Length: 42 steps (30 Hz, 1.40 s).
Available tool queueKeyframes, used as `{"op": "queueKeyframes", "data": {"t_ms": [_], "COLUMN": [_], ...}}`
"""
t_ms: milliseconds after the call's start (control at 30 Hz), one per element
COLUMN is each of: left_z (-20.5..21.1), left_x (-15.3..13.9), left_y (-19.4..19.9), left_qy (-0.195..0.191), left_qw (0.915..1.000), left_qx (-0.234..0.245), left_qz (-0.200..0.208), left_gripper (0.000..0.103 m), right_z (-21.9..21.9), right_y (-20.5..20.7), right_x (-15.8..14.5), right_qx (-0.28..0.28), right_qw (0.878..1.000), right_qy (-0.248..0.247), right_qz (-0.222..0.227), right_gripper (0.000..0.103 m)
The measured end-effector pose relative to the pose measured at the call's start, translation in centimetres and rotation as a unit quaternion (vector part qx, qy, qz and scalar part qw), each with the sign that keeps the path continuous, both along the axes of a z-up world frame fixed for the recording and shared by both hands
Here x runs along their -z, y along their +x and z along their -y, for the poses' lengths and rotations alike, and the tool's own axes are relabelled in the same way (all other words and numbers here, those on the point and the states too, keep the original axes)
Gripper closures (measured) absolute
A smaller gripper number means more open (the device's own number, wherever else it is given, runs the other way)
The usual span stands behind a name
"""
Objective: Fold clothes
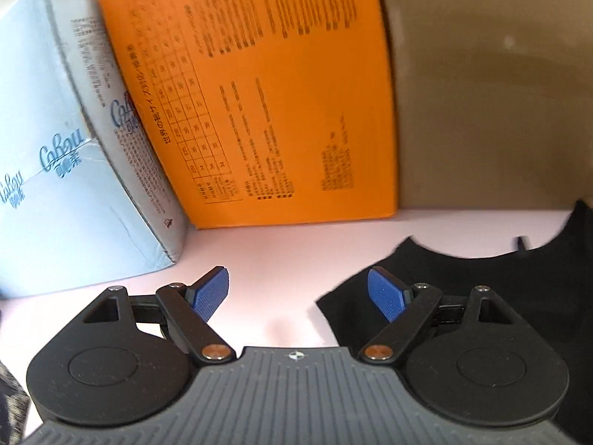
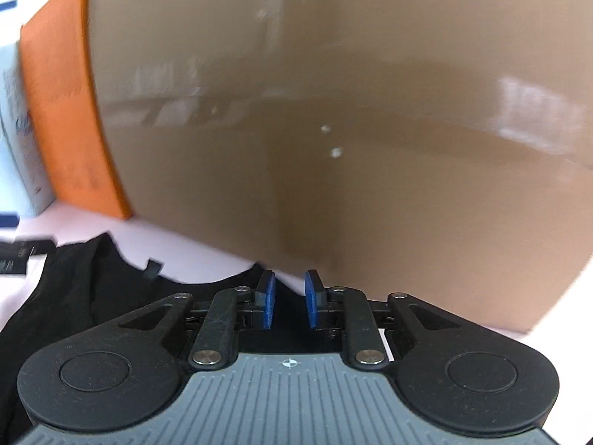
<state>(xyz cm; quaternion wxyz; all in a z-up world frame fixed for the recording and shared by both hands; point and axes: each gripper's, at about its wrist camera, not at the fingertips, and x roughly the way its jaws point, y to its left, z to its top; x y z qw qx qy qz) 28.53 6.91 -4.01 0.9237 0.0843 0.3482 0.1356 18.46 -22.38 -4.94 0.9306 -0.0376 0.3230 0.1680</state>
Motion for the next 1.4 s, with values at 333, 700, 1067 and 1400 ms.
{"op": "queueKeyframes", "data": {"t_ms": [333, 700, 1067, 1400], "left_z": [-1.3, -10.8, -3.6, 2.3], "left_x": [-0.1, -1.3, -1.7, -2.8], "left_y": [1.3, -14.2, -21.8, -25.1], "left_qy": [0.024, -0.185, -0.212, -0.288], "left_qw": [0.9996, 0.9782, 0.9721, 0.9198], "left_qx": [-0.011, -0.084, 0.039, 0.233], "left_qz": [-0.004, -0.044, -0.094, -0.130], "left_gripper": [0.021, 0.020, 0.019, 0.019], "right_z": [-0.5, 8.5, 17.1, 15.4], "right_y": [1.5, -7.9, -22.0, -28.5], "right_x": [0.4, -3.0, -2.8, -1.4], "right_qx": [-0.026, -0.001, 0.085, 0.097], "right_qw": [0.999, 0.993, 0.987, 0.986], "right_qy": [0.019, 0.105, 0.101, 0.123], "right_qz": [-0.007, -0.049, -0.093, -0.055], "right_gripper": [0.089, 0.026, 0.013, 0.008]}}
